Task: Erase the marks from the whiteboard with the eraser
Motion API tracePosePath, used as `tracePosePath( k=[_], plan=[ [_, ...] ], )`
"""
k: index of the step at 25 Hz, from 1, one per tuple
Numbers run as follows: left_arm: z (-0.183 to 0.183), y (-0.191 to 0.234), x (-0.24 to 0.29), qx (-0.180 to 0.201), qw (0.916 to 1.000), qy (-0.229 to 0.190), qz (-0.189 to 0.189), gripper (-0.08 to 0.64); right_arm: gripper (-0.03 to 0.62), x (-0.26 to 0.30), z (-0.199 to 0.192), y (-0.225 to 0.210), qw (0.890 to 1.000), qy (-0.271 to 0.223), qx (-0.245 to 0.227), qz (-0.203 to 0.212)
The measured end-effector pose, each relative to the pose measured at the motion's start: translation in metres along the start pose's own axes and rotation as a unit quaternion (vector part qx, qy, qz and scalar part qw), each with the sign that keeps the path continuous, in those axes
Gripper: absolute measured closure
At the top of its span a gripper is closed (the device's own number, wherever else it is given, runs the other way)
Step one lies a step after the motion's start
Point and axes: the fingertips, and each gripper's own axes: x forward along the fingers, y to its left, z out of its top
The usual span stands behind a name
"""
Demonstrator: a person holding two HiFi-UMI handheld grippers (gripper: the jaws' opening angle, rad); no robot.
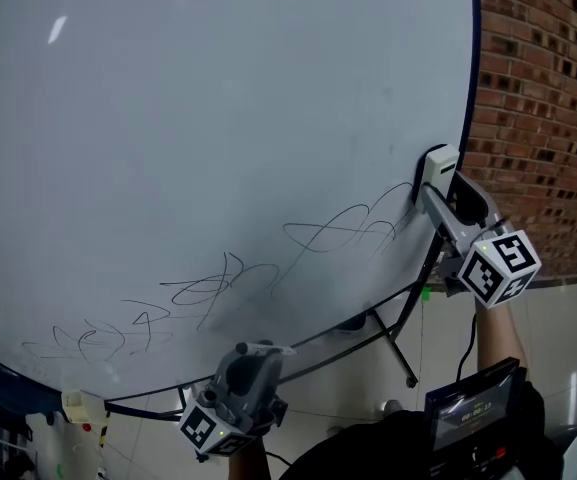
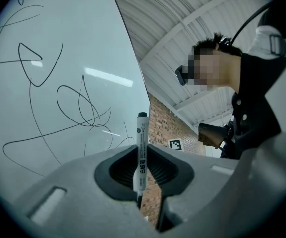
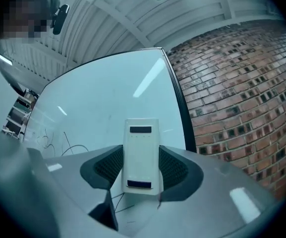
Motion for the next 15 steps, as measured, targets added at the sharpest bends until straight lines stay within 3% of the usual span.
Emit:
tracePosePath(
  k=[10,15],
  plan=[
    [-0.007,-0.012,0.0,0.0,0.9999,0.017,-0.002,0.502,0.364,-0.031,-0.165,-0.01,0.992,0.118,0.045,0.007],
    [-0.011,-0.025,0.02,0.013,0.9996,0.023,0.0,0.502,0.364,-0.038,-0.208,-0.01,0.987,0.147,0.062,0.025]
  ],
)
